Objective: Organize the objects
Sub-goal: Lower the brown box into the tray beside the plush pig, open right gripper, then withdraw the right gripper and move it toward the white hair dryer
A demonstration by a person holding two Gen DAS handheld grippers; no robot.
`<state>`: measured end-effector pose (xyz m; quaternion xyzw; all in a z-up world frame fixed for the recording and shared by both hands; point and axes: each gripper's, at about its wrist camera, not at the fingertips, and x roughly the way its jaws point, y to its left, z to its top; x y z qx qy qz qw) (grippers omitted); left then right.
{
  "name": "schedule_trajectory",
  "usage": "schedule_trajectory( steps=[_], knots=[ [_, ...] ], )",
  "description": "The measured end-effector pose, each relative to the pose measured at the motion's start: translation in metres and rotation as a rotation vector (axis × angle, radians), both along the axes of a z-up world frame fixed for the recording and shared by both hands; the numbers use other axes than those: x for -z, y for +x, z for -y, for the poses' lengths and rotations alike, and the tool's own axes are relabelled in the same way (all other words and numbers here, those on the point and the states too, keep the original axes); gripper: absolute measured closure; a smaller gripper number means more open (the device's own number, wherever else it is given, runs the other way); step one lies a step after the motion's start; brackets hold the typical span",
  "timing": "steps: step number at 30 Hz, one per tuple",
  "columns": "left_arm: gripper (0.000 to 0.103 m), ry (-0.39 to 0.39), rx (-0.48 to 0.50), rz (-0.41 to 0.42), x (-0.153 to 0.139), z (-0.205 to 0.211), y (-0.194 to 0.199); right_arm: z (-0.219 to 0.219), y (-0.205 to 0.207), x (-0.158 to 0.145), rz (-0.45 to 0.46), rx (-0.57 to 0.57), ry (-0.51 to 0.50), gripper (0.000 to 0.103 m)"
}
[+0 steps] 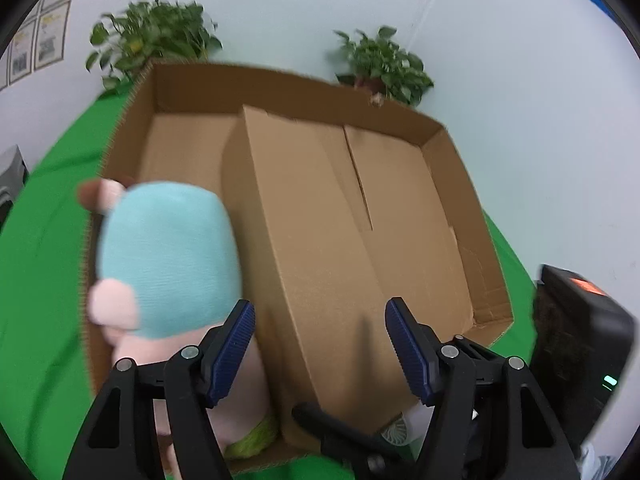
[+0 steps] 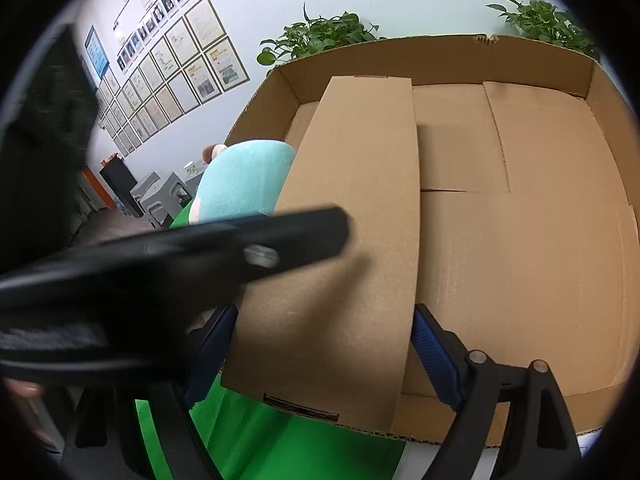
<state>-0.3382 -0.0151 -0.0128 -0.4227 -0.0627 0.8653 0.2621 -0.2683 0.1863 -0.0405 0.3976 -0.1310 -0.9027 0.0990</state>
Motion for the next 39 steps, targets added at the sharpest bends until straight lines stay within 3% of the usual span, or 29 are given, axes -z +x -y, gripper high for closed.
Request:
schedule_trajectory(
  steps=[10,14,19,22,24,28,39],
  knots=[
    [0.038,-0.034,-0.125,-0.117,-0.022,0.035,0.038,0.008,-0.001,0.012,-0.007,0.044,0.047,0.016],
    [0.035,-0.023,-0.171,-0.163,-0.03,0.047,0.059,0.003,0.017,-0.002,-0.084,0.071,0.081,0.012],
    [0.026,-0.055,-0.197,-0.228,-0.038,0.044,0.09,-0.012,0.063,-0.029,-0.199,0.117,0.075,0.0],
    [0.017,-0.08,-0.218,-0.327,-0.043,0.037,0.121,-0.018,0.091,-0.036,-0.227,0.156,0.096,0.0],
    [0.003,-0.1,-0.236,-0.398,-0.045,0.029,0.143,-0.021,0.106,-0.038,-0.238,0.192,0.126,0.0],
    [0.001,-0.153,-0.264,-0.503,-0.05,0.007,0.178,-0.021,0.132,-0.04,-0.258,0.294,0.234,0.0],
    [0.001,-0.131,-0.28,-0.462,-0.043,-0.014,0.214,-0.036,0.157,-0.033,-0.271,0.345,0.286,0.0]
  ],
)
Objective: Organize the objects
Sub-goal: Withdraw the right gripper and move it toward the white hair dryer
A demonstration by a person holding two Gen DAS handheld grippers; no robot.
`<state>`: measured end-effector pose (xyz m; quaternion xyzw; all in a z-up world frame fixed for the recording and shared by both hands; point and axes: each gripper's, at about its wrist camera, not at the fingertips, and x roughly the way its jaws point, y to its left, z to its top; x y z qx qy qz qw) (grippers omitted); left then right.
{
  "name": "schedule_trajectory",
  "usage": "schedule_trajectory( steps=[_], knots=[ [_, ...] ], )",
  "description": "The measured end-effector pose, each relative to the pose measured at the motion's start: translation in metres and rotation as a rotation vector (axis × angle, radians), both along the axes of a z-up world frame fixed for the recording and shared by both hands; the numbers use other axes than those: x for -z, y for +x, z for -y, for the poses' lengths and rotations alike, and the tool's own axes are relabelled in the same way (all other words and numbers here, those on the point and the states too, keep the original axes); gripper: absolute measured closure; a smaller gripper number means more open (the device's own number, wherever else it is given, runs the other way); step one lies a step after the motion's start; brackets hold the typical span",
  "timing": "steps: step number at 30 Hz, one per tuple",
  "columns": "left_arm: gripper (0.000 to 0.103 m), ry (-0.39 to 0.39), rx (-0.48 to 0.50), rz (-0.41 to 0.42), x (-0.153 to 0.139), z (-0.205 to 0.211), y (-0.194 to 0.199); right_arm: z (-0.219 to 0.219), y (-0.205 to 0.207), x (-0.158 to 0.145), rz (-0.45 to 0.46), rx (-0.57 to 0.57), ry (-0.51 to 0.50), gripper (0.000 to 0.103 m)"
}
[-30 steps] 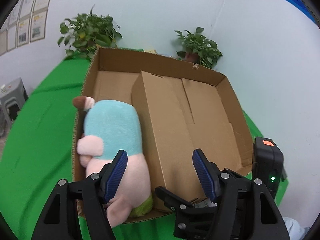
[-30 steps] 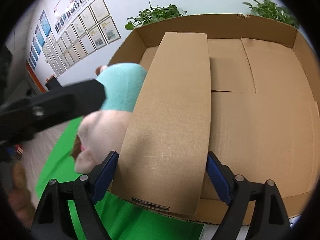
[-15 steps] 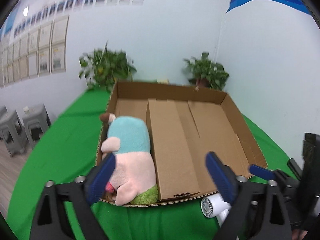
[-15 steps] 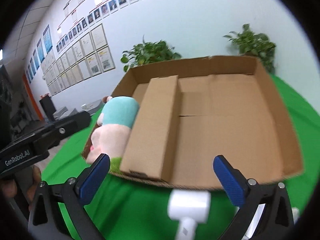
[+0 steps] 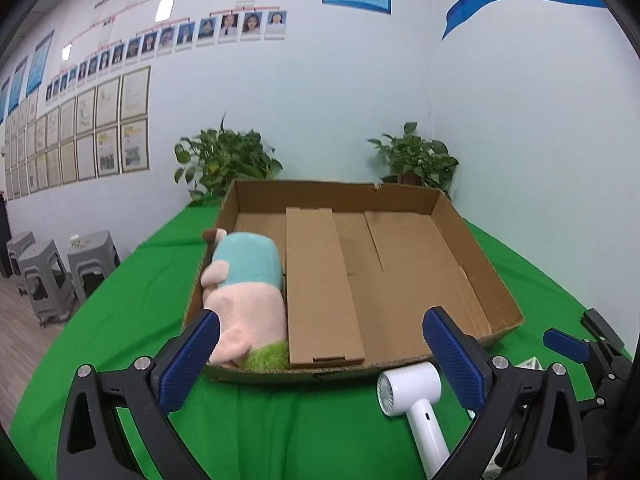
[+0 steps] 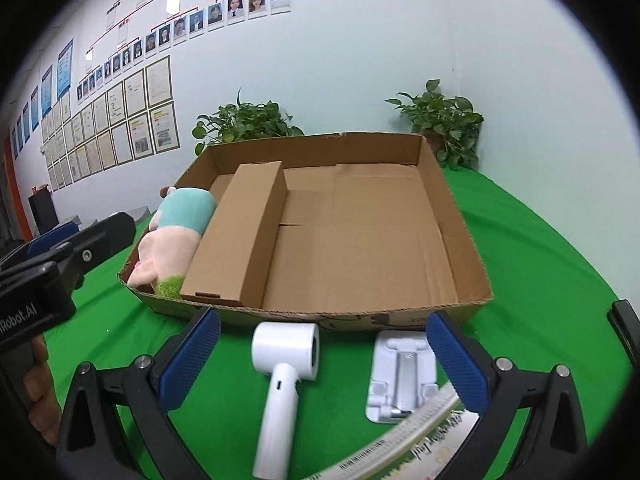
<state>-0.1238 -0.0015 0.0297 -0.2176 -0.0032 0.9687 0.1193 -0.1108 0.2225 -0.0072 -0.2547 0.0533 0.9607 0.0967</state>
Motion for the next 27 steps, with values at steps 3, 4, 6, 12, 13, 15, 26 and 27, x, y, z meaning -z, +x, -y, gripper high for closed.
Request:
schedule_trajectory(
  steps=[3,4,6,12,13,15,26,27],
  knots=[
    [0.001,-0.011,-0.017,-0.009,-0.001,-0.001,0.006,0.001,0.003,0.001,0.001,-0.006,0.018,0.0],
    [0.001,-0.013,-0.011,-0.009,0.0,-0.002,0.008,0.001,0.004,0.001,0.001,-0.007,0.022,0.0],
    [0.001,-0.014,-0.01,0.002,0.004,-0.003,0.006,0.001,0.005,0.003,0.003,-0.013,0.03,0.0],
    [0.002,-0.019,0.009,0.039,0.014,-0.006,0.002,-0.001,0.005,0.01,0.016,-0.024,0.021,0.0],
    [0.002,-0.025,0.015,0.038,0.014,-0.008,0.002,-0.001,0.006,0.011,0.014,-0.025,0.021,0.0],
    [0.002,-0.022,0.03,0.031,0.015,-0.009,0.002,-0.002,0.007,0.012,0.009,-0.025,0.016,0.0],
    [0.002,0.136,0.185,0.228,0.054,0.003,-0.013,-0.014,0.024,0.04,0.054,-0.15,-0.059,0.0],
    [0.002,0.146,0.199,0.258,0.06,0.003,-0.016,-0.013,0.025,0.043,0.063,-0.172,-0.063,0.0]
  ],
)
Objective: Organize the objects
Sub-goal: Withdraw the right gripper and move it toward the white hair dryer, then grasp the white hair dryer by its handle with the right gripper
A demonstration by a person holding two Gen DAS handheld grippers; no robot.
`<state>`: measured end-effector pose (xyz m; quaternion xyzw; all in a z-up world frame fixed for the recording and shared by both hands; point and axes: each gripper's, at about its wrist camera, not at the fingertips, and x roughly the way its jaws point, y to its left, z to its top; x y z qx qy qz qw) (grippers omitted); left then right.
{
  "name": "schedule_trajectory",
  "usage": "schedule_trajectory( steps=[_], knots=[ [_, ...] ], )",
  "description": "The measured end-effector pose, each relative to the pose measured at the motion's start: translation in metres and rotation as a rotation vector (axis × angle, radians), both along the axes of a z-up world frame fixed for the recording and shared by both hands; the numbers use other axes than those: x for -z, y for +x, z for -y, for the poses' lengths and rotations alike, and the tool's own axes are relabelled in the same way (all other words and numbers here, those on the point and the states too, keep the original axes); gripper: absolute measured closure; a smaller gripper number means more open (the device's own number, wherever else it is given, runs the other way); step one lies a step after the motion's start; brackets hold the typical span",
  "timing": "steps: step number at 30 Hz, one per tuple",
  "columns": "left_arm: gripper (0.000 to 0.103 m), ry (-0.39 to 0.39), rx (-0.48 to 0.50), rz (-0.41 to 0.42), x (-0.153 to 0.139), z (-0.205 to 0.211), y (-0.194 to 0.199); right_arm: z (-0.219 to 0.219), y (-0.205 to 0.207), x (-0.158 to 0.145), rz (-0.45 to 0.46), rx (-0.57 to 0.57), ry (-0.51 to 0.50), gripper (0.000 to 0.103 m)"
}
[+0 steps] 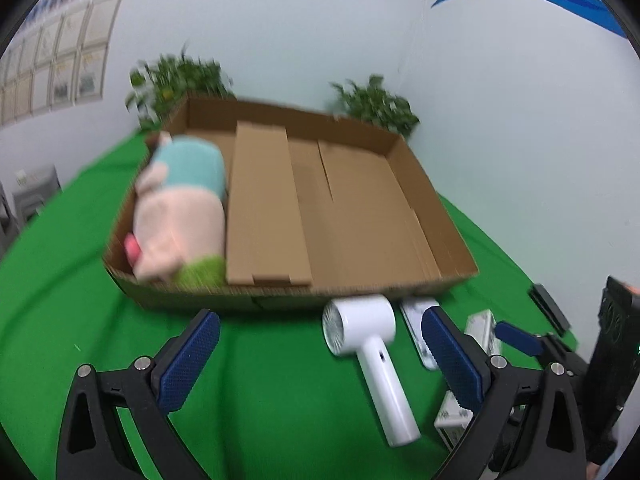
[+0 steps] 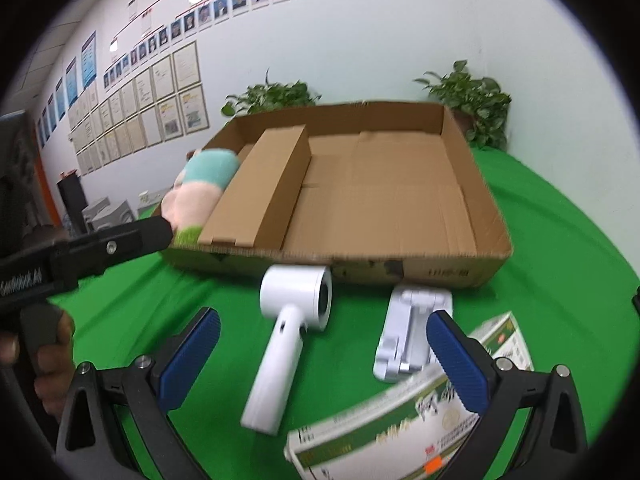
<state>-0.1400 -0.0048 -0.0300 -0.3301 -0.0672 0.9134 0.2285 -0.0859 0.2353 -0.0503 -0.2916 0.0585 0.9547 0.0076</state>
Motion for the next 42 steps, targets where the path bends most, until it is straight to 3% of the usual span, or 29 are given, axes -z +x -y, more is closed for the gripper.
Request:
schedule_trajectory(
  steps=[4,6,10,13,15,17,19,23,27,33,39,42],
  knots=[
    [0.002,0.056,0.071,0.098,0.022,-0.002,-0.009,0.023,0.001,0.007,0.026,-0.116,0.004,0.003],
    [0.002,0.072,0.09,0.131,0.029,-0.002,-0.012,0.034,-0.004,0.01,0.048,-0.153,0.004,0.01],
    [0.002,0.083,0.114,0.164,0.036,0.001,-0.016,0.048,-0.02,0.025,0.153,-0.149,0.025,0.031],
    [0.002,0.078,0.106,0.176,0.038,0.007,-0.017,0.046,-0.028,0.033,0.211,-0.098,0.017,0.036],
    [0.002,0.081,0.106,0.179,0.038,0.01,-0.017,0.046,-0.032,0.037,0.245,-0.082,0.014,0.045],
    [0.002,0.082,0.11,0.182,0.038,0.011,-0.016,0.048,-0.036,0.043,0.289,-0.079,0.024,0.064],
    [0.002,0.096,0.123,0.191,0.039,0.011,-0.016,0.051,-0.036,0.044,0.295,-0.075,0.044,0.07],
    [0.008,0.123,0.166,0.224,0.045,0.009,-0.017,0.055,-0.029,0.042,0.3,-0.118,0.004,0.074],
    [0.011,0.237,0.237,0.31,0.06,0.011,-0.017,0.06,-0.013,0.041,0.321,-0.154,-0.084,0.075],
    [0.011,0.329,0.285,0.441,0.088,0.009,-0.009,0.063,0.004,0.045,0.312,-0.196,-0.152,0.072],
    [0.028,0.4,0.278,0.518,0.103,0.004,-0.016,0.067,0.008,0.048,0.319,-0.215,-0.118,0.07],
    [0.028,0.398,0.266,0.524,0.103,0.002,-0.02,0.068,0.011,0.048,0.31,-0.203,-0.104,0.07]
  ],
)
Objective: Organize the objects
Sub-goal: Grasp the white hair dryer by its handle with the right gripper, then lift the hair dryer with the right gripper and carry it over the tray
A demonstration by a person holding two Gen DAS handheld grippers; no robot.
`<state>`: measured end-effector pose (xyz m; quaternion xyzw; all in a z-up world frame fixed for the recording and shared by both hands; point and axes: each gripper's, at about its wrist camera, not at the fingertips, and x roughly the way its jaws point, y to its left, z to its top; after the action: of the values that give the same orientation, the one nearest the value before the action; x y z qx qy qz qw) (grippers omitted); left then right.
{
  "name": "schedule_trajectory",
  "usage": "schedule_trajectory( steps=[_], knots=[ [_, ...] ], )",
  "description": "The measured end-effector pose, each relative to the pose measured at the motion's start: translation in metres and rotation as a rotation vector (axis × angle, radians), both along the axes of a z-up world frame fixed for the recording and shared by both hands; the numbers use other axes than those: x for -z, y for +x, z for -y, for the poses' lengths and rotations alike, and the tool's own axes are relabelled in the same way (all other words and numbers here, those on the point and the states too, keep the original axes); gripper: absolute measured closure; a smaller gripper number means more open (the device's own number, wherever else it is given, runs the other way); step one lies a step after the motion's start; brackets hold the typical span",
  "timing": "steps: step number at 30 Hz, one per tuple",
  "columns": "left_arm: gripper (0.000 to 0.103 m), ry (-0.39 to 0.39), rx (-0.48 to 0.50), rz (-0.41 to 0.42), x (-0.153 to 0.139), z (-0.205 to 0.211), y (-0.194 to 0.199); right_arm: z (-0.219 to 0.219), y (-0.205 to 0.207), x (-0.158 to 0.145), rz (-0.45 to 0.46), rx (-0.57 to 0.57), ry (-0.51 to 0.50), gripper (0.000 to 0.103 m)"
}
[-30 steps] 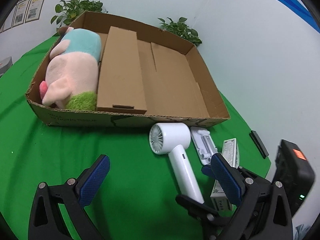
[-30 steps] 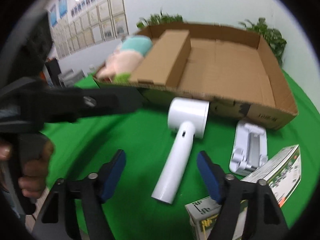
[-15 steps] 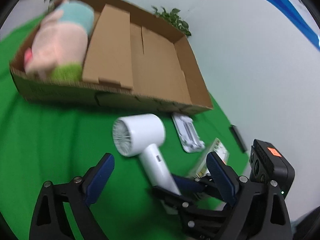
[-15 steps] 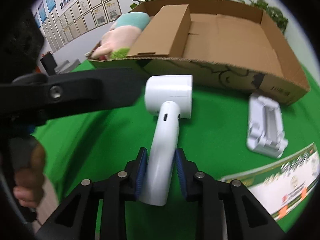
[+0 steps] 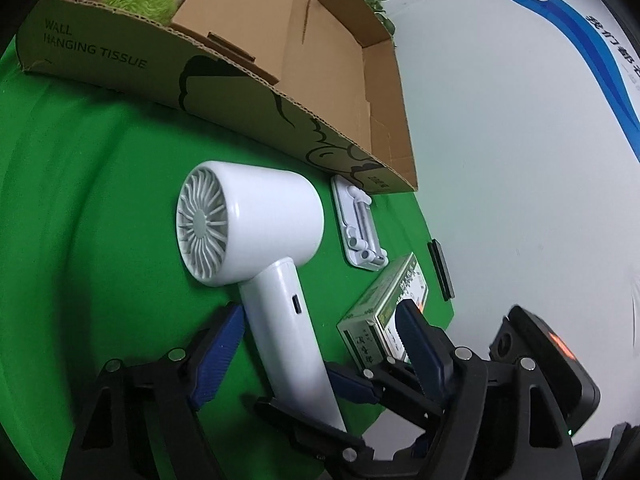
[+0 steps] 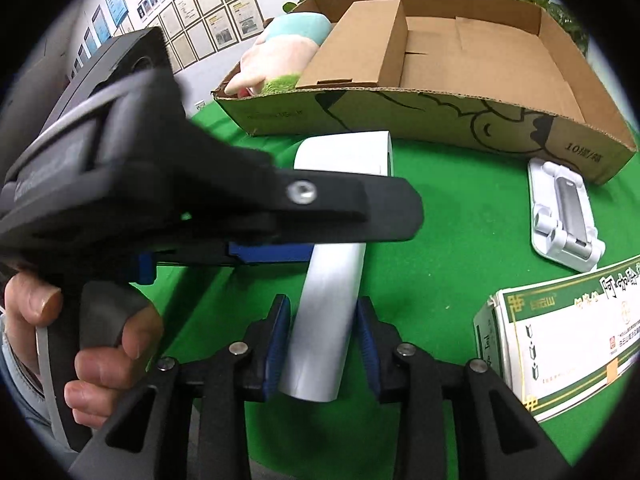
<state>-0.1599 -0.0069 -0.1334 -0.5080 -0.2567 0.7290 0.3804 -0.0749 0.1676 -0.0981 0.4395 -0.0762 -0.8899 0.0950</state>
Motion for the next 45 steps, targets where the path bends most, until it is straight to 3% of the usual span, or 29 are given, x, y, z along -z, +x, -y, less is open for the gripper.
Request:
schedule_trajectory(
  steps=[2,6,10,13,15,23,29,38,45],
  knots=[
    [0.029,0.001,0.001,0.003,0.0,-0.001,-0.002,0.002,0.002,0.0,-0.007,0.009,0.02,0.071],
    [0.047,-0.032,-0.004,0.014,0.002,0.001,-0.004,0.005,0.008,0.0,-0.019,0.017,0.052,0.071],
    [0.053,-0.037,-0.017,0.017,0.004,0.005,-0.003,0.008,0.015,-0.001,-0.024,0.027,0.056,0.071],
    [0.06,-0.046,-0.031,0.019,0.006,0.009,-0.001,0.011,0.023,-0.001,-0.024,0.011,0.026,0.071],
    [0.072,-0.069,-0.039,0.022,0.008,0.008,-0.001,0.018,0.031,0.001,-0.028,-0.02,-0.018,0.072],
    [0.074,-0.097,-0.05,-0.018,-0.003,0.007,0.008,0.021,0.047,-0.004,-0.065,0.012,0.002,0.076],
    [0.074,-0.111,-0.046,-0.089,-0.03,0.007,0.013,0.013,0.057,-0.016,-0.115,0.04,-0.022,0.079],
    [0.074,-0.153,-0.016,-0.25,-0.089,-0.004,0.013,0.0,0.065,-0.051,-0.221,0.075,-0.026,0.08],
    [0.074,-0.163,0.011,-0.395,-0.155,-0.017,-0.003,-0.002,0.037,-0.089,-0.334,0.11,-0.011,0.08]
  ],
)
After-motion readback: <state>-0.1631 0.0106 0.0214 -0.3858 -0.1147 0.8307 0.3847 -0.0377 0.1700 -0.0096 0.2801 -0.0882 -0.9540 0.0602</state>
